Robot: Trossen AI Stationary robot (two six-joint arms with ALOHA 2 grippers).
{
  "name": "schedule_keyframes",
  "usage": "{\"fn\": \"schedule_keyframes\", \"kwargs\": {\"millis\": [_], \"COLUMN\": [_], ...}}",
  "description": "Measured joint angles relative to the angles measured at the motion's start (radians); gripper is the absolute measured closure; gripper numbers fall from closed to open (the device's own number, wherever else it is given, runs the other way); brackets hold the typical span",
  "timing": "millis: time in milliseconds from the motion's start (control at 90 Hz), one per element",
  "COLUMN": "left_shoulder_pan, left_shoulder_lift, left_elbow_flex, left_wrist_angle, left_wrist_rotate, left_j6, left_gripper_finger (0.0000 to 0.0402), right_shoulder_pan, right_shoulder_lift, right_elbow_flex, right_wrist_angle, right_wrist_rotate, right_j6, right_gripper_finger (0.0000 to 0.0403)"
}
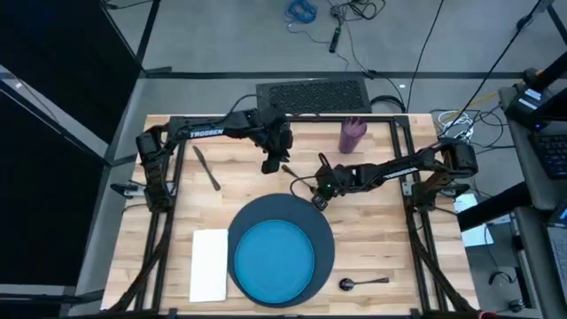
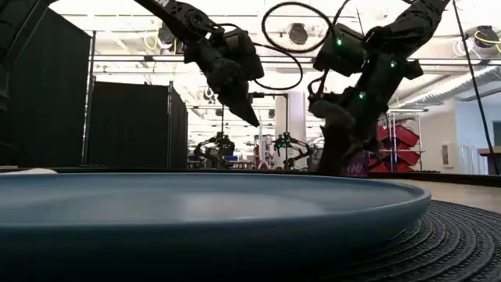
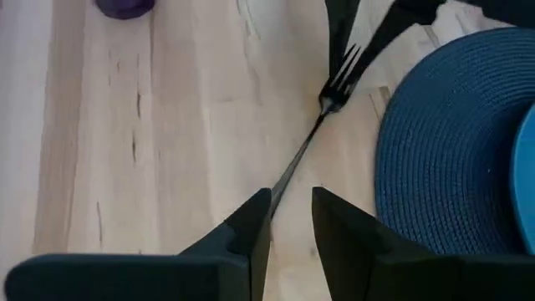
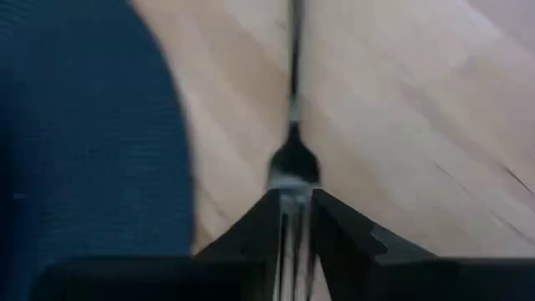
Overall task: Set table place
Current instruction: Put the black fork on the white napkin
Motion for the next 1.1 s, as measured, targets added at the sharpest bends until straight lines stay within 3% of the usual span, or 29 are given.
{"fn": "schedule_keyframes", "kwargs": {"millis": [156, 322, 489, 678, 1100], "left_shoulder_pan": [-0.024, -0.071, -0.126, -0.168, -0.179], "left_shoulder_lift": [0.000, 0.007, 0.064, 0.177, 0.268], "left_elbow_flex": [0.000, 0.000, 0.002, 0.003, 0.011], "left_wrist_angle": [-0.027, 0.015, 0.163, 0.198, 0.250], "left_wrist_rotate": [-0.001, -0.043, -0.092, -0.092, -0.142], "left_j6": [0.094, 0.146, 0.083, 0.077, 0.088], "left_gripper_finger": [0.0327, 0.0327, 0.0327, 0.0327, 0.0327], "right_shoulder_pan": [0.030, 0.069, 0.129, 0.205, 0.258], "right_shoulder_lift": [-0.057, -0.170, -0.317, -0.441, -0.472], "right_elbow_flex": [0.000, 0.001, 0.002, 0.003, 0.004], "right_wrist_angle": [-0.004, -0.015, -0.055, -0.071, -0.072], "right_wrist_rotate": [0.046, 0.048, 0.046, 0.066, 0.105], "right_j6": [-0.051, -0.102, -0.125, -0.134, -0.152], "right_gripper_finger": [0.0287, 0.0277, 0.0277, 0.0277, 0.0277]}}
